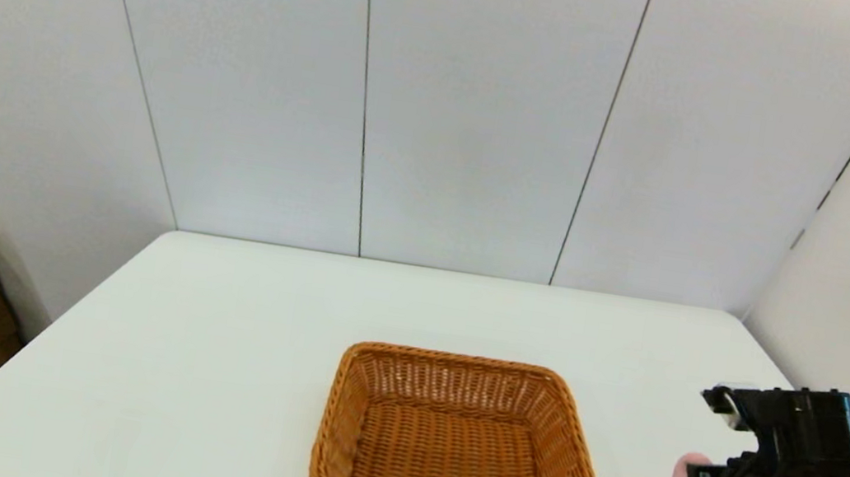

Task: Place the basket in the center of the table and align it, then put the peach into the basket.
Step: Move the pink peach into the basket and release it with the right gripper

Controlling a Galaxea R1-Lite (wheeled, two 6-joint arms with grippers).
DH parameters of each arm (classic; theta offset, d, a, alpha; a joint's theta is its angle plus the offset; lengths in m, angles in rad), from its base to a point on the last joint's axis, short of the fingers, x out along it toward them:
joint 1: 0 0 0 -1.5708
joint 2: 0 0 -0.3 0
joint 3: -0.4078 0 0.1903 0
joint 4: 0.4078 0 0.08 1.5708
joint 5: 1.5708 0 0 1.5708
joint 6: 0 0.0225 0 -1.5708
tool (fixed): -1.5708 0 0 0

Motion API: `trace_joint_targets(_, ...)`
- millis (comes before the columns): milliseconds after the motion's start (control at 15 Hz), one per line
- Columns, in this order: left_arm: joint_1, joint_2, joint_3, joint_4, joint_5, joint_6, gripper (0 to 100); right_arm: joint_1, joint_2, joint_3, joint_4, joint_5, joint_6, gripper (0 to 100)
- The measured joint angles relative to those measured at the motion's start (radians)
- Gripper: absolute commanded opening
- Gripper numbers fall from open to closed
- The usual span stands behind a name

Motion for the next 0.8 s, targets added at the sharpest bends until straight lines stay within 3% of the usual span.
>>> trace_joint_targets(200, 0.0, 0.0, 0.0, 0.0, 0.0, 0.0, 100, 0.131, -0.171, -0.05, 0.023, -0.018, -0.038, 0)
trace_joint_targets(467, 0.0, 0.0, -0.001, 0.0, 0.0, 0.0, 100, 0.46, -0.337, -0.233, 0.216, -0.129, -0.107, 0)
trace_joint_targets(600, 0.0, 0.0, -0.001, 0.0, 0.0, 0.001, 100, 0.583, -0.35, -0.306, 0.314, -0.151, -0.092, 0)
trace_joint_targets(800, 0.0, 0.0, -0.001, 0.0, 0.0, 0.001, 100, 0.655, -0.296, -0.331, 0.337, -0.157, -0.028, 0)
